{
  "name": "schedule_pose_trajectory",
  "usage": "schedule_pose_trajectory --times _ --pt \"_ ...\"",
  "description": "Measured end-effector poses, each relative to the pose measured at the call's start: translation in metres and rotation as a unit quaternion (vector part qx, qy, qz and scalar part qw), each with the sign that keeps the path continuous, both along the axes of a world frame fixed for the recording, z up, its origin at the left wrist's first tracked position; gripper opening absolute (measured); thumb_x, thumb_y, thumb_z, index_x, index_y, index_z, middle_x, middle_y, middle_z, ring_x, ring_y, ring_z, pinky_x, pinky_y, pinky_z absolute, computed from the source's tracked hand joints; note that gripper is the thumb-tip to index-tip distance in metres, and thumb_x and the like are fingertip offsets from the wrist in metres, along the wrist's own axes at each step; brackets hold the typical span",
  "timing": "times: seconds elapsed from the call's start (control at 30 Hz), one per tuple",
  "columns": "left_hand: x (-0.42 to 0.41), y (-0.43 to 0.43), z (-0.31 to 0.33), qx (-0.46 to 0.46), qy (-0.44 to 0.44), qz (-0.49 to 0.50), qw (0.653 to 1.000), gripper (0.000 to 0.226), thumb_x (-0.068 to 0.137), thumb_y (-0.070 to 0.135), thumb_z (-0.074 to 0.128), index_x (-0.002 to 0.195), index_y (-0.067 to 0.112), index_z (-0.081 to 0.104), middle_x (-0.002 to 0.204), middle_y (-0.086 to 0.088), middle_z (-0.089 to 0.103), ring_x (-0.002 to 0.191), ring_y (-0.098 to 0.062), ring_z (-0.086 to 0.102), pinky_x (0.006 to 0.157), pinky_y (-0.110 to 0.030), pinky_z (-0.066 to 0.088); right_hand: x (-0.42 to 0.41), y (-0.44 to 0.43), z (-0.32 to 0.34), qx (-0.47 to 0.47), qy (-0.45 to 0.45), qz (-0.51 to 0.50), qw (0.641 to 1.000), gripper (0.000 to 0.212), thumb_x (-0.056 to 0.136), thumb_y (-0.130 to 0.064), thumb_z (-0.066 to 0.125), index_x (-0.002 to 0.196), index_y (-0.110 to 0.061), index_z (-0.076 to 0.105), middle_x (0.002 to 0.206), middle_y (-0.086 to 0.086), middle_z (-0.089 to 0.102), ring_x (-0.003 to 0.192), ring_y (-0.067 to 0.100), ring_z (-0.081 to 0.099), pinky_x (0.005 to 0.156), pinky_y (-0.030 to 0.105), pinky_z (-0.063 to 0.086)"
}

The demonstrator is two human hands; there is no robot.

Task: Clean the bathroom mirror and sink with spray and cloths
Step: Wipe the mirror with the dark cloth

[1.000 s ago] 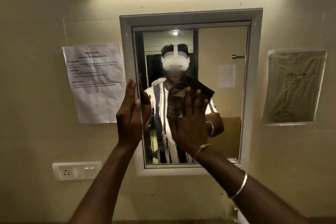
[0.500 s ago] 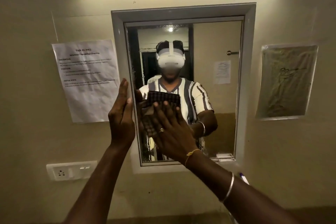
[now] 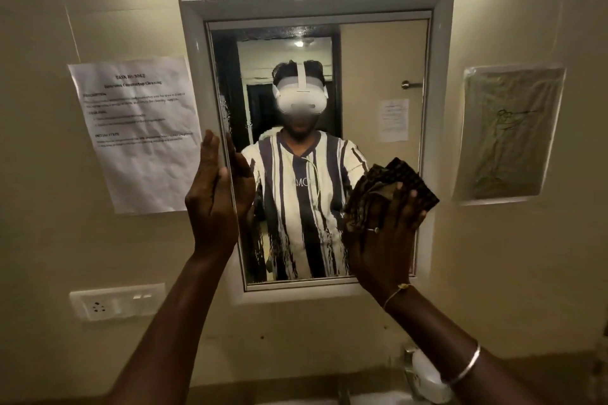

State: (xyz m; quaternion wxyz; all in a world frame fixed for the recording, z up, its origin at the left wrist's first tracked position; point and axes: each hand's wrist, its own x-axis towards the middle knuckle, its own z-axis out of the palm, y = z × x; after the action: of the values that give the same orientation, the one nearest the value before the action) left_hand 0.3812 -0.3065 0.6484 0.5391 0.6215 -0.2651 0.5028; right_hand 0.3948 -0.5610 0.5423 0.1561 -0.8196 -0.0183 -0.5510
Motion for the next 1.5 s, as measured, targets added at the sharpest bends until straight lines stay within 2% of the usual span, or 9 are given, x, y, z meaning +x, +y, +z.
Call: schedule_pose_trajectory --times 0.17,0.37,0.53,0.7,0.9,1.0,1.1,1.27,1.5 --pt "-0.003 0.002 0.001 0.006 0.008 0.004 1.0 0.05 0.105 0.007 0.038 0.154 0.002 0.035 0.162 -0.006 0.036 0.152 -0.013 0.03 0.124 -0.043 0.029 0.0 0.06 -0.007 -0.128 0.04 0.069 0.989 0.079 0.103 -0.048 0.039 0.163 -0.012 0.003 0.169 0.022 -0.009 0.155 0.048 -0.003 0.121 0.07 0.002" --pt "-0.004 0.005 0.001 0.014 0.017 0.014 1.0 0.05 0.105 0.006 0.039 0.154 0.003 0.036 0.162 -0.004 0.037 0.152 -0.011 0.031 0.125 -0.042 0.028 0.007 0.127 -0.029 -0.298 0.075 0.164 0.937 0.079 0.101 -0.041 0.049 0.164 -0.018 0.008 0.172 0.009 -0.006 0.158 0.035 -0.007 0.123 0.062 0.002" --pt "-0.001 0.008 0.0 0.021 0.01 0.021 0.999 0.05 0.105 0.008 0.039 0.155 0.005 0.036 0.162 -0.004 0.036 0.152 -0.013 0.03 0.125 -0.046 0.028 0.005 0.117 -0.027 -0.327 0.062 0.156 0.93 0.073 0.104 -0.041 0.046 0.164 -0.021 0.009 0.173 0.004 -0.006 0.159 0.029 -0.006 0.126 0.055 -0.003" --pt "0.0 0.004 -0.002 0.002 0.009 0.013 1.0 0.05 0.104 0.006 0.039 0.154 0.003 0.036 0.162 -0.004 0.037 0.152 -0.013 0.03 0.124 -0.046 0.029 -0.008 0.061 -0.036 -0.216 0.042 0.089 0.971 0.077 0.103 -0.038 0.049 0.164 -0.019 0.006 0.172 0.01 -0.005 0.158 0.036 -0.003 0.123 0.064 0.008" --pt "0.006 -0.001 -0.003 -0.009 -0.004 0.029 1.0 0.049 0.104 0.004 0.04 0.153 0.002 0.037 0.16 -0.006 0.039 0.151 -0.012 0.032 0.124 -0.038 0.03 -0.021 -0.01 -0.059 -0.004 0.045 0.01 0.999 0.081 0.1 -0.035 0.051 0.16 0.0 0.009 0.167 0.029 -0.003 0.155 0.049 -0.005 0.122 0.069 0.005" --pt "0.006 -0.003 -0.003 -0.013 -0.011 0.037 0.999 0.049 0.104 0.003 0.04 0.153 0.0 0.037 0.16 -0.007 0.039 0.15 -0.009 0.034 0.122 -0.03 0.031 -0.019 -0.012 -0.062 0.03 0.046 -0.008 0.998 0.081 0.101 -0.037 0.051 0.156 0.009 0.015 0.164 0.036 -0.001 0.152 0.056 -0.002 0.117 0.076 0.012" --pt "0.003 -0.007 -0.002 -0.014 -0.02 0.041 0.999 0.048 0.104 -0.001 0.04 0.152 -0.003 0.036 0.159 -0.008 0.039 0.145 0.002 0.036 0.116 -0.016 0.033 -0.015 0.005 -0.061 0.033 0.041 0.004 0.999 0.092 0.099 -0.036 0.058 0.159 0.003 0.001 0.164 0.037 -0.004 0.151 0.058 -0.002 0.116 0.077 0.013" --pt "-0.005 -0.013 -0.001 -0.011 -0.026 0.034 0.999 0.049 0.102 -0.012 0.038 0.15 -0.01 0.032 0.156 -0.011 0.033 0.127 0.023 0.043 0.102 -0.002 0.036 -0.015 0.048 -0.069 -0.095 0.04 0.087 0.991 0.095 0.098 -0.031 0.06 0.163 -0.013 -0.007 0.168 0.026 -0.006 0.154 0.05 0.001 0.123 0.068 0.004" --pt "0.005 -0.003 -0.003 -0.005 -0.002 0.048 0.999 0.05 0.104 0.0 0.041 0.154 0.002 0.036 0.161 -0.004 0.037 0.151 -0.008 0.031 0.118 -0.019 0.03 -0.007 0.104 -0.089 -0.332 0.107 0.179 0.92 0.076 0.101 -0.038 0.054 0.164 -0.022 0.015 0.172 0.008 0.003 0.159 0.034 -0.001 0.125 0.055 0.009"
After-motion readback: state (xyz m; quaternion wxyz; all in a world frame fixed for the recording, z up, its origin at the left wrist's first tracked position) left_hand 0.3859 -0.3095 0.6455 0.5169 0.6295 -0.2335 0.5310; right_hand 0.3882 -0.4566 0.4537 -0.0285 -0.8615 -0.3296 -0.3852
